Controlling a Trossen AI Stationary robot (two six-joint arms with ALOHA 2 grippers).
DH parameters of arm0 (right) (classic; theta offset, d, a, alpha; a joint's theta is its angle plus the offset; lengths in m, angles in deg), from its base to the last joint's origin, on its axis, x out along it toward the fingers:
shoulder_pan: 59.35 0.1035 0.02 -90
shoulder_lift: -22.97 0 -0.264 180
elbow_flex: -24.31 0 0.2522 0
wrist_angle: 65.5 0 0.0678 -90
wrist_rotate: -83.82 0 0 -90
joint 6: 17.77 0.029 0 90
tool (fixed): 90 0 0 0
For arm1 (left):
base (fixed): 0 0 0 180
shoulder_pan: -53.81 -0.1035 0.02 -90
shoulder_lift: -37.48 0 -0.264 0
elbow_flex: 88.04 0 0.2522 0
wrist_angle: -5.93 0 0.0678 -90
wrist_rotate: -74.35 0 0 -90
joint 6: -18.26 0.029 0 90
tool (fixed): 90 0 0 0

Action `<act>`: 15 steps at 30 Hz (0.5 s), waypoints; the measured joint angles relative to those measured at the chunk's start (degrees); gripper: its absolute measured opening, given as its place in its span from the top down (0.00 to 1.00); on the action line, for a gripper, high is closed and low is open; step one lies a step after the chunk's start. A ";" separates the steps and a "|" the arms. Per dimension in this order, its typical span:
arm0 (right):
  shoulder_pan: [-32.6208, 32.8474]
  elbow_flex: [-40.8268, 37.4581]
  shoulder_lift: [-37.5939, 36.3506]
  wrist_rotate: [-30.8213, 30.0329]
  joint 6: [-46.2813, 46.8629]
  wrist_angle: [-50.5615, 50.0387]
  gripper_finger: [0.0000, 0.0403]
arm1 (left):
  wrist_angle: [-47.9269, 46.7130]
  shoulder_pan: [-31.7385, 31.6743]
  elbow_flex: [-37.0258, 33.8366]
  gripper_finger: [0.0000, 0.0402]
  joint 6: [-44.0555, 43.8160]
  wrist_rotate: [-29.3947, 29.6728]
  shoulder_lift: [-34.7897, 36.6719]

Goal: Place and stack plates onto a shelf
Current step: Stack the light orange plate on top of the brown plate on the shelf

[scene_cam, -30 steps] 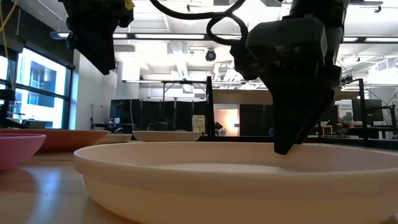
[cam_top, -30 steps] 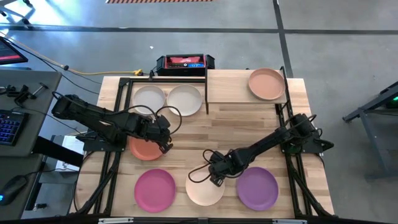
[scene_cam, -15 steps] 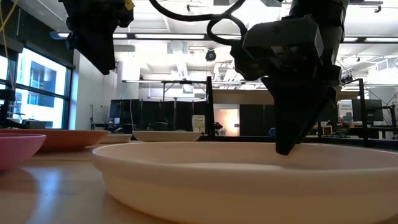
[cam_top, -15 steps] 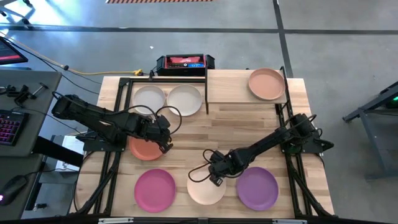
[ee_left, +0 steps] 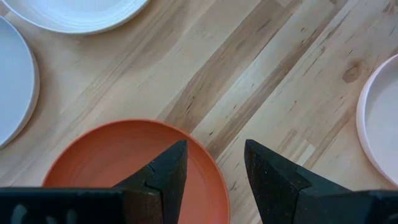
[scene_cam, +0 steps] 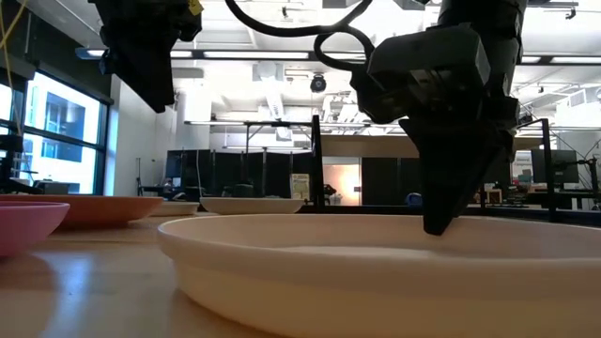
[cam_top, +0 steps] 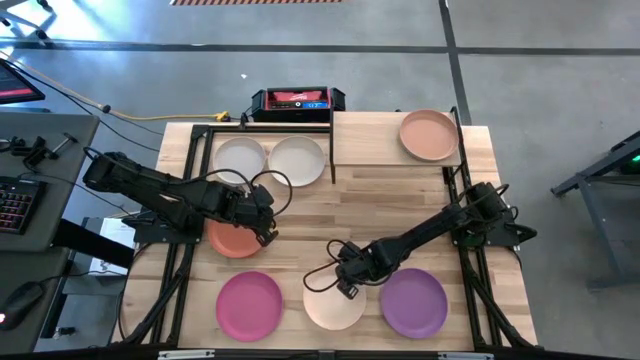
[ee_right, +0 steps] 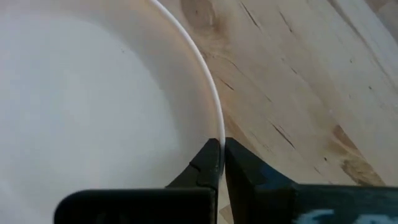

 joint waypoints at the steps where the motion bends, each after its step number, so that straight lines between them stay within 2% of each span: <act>1: 0.00 0.00 -0.01 0.29 0.00 -0.03 1.00 | 0.00 0.00 0.00 0.63 0.02 0.00 0.00; 15: 0.02 0.00 -0.04 1.30 1.07 -0.12 1.00 | 0.00 1.17 0.00 0.63 0.02 0.09 0.00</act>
